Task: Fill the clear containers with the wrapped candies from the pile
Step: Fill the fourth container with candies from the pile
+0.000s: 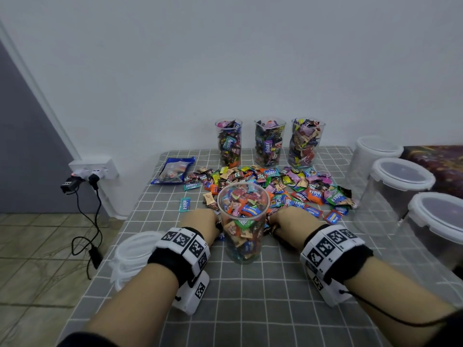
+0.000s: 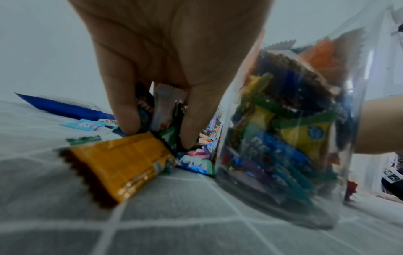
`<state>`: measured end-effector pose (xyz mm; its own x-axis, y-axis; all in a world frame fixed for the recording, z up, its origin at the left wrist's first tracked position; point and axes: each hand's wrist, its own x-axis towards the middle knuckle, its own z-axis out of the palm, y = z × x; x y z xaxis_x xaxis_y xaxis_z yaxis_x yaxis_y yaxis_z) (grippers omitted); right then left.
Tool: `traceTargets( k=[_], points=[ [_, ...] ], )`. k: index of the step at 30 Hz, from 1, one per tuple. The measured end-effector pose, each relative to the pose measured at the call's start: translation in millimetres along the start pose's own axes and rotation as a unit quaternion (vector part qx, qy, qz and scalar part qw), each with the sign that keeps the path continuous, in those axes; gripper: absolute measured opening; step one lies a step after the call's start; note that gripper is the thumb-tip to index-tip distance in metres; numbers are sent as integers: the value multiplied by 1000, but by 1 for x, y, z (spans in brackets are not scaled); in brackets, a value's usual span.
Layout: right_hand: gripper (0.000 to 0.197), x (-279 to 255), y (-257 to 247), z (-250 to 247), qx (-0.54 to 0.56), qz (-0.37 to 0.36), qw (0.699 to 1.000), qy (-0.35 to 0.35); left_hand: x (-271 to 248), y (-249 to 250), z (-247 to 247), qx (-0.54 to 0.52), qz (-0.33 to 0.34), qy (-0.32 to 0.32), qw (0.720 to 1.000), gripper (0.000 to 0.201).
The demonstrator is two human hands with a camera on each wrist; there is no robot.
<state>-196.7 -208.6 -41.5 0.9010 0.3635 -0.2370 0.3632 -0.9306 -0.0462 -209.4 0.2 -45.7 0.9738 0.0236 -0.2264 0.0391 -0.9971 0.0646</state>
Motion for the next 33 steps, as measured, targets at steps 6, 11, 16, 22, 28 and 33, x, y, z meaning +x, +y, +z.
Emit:
traceTargets(
  k=[6, 11, 16, 22, 28, 33],
  points=[
    [25, -4, 3, -1, 21, 4, 999, 33, -1, -1, 0, -18, -7, 45, 999, 20],
    [28, -8, 3, -5, 56, 13, 996, 68, -2, -5, 0, -52, -5, 76, 996, 17],
    [26, -10, 5, -7, 99, 25, 991, 90, -5, -5, -2, -61, 1, 100, 993, 18],
    [21, -14, 11, -11, 176, 59, 973, 136, -9, -6, -2, -110, 0, 126, 986, 19],
    [41, -16, 12, -18, 207, 71, 960, 174, -16, -11, -8, -120, 7, 149, 981, 18],
    [33, -22, 7, -41, 250, 49, 938, 235, -26, -14, -21, -158, 9, 184, 970, 14]
  ],
)
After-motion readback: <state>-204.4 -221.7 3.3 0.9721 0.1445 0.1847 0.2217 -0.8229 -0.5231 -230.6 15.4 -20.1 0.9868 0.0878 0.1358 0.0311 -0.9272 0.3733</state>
